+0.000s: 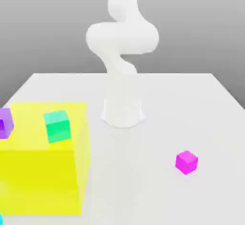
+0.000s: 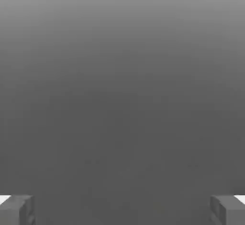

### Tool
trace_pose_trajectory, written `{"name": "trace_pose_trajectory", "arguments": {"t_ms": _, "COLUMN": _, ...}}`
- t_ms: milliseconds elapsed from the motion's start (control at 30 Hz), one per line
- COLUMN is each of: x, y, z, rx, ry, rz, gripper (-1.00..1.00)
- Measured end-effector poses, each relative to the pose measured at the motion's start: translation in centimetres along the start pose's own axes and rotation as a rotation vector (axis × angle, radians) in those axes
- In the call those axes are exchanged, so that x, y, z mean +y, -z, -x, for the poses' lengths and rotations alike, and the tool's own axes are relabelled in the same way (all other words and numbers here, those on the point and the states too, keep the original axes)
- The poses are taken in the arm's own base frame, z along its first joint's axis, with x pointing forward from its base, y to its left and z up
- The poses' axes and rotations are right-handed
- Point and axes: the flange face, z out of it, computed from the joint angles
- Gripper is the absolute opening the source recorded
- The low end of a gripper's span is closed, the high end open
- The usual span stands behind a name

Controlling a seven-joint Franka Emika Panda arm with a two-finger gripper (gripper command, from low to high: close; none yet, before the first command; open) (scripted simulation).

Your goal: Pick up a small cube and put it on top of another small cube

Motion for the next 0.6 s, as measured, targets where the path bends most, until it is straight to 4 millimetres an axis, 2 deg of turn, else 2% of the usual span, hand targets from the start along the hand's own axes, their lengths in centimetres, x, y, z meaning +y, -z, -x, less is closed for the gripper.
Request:
{"name": "trace_pose_trajectory", "arguments": {"t_ms": 133, "x": -0.5, "y": -10.1, "z": 5.6, "rx": -0.160, "ry": 0.079, "rz": 0.050, "gripper": 0.00}}
{"name": "trace_pose_trajectory", "arguments": {"t_ms": 300, "x": 1.0, "y": -20.0, "z": 15.2, "rx": -0.334, "ry": 0.192, "rz": 0.131, "gripper": 0.00}}
{"name": "trace_pose_trajectory", "arguments": {"t_ms": 400, "x": 3.2, "y": -24.6, "z": 21.9, "rx": -0.429, "ry": 0.271, "rz": 0.192, "gripper": 0.00}}
{"name": "trace_pose_trajectory", "arguments": {"t_ms": 467, "x": 5.4, "y": -27.1, "z": 26.7, "rx": -0.489, "ry": 0.330, "rz": 0.239, "gripper": 0.00}}
{"name": "trace_pose_trajectory", "arguments": {"t_ms": 533, "x": 8.1, "y": -28.9, "z": 31.2, "rx": -0.543, "ry": 0.392, "rz": 0.289, "gripper": 0.00}}
{"name": "trace_pose_trajectory", "arguments": {"t_ms": 600, "x": 10.9, "y": -29.9, "z": 35.5, "rx": -0.590, "ry": 0.465, "rz": 0.335, "gripper": 0.00}}
